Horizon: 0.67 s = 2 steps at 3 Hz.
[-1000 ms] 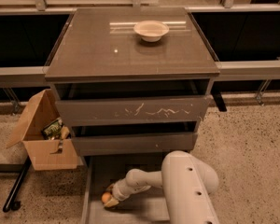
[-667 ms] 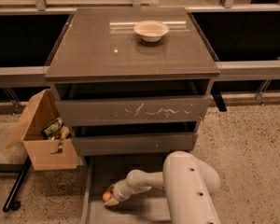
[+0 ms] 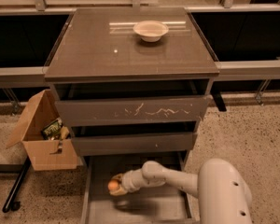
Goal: Pick orange from bottom drawer and place on counter
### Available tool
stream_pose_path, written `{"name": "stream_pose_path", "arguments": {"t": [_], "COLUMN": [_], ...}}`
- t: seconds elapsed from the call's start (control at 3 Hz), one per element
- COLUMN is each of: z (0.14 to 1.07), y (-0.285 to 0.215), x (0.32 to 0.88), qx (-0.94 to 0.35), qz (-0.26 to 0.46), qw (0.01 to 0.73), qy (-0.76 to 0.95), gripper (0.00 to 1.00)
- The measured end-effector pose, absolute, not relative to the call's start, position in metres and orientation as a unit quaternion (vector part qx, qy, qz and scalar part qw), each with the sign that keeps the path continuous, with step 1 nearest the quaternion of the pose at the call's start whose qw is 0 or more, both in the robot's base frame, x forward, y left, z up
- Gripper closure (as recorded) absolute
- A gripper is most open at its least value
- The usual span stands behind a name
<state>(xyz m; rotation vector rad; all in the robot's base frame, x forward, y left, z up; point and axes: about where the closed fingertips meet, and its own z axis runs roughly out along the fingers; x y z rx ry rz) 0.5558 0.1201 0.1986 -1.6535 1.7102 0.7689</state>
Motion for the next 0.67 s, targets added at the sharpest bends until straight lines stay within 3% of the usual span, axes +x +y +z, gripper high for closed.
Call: {"name": "stream_pose_path", "arguments": {"t": [0.67], "z": [0.245], "y": [0.095], "x": [0.541], "qx": [-0.642], "qz": [0.348], "qw": [0.318], "qy": [0.605], "gripper": [1.0]}}
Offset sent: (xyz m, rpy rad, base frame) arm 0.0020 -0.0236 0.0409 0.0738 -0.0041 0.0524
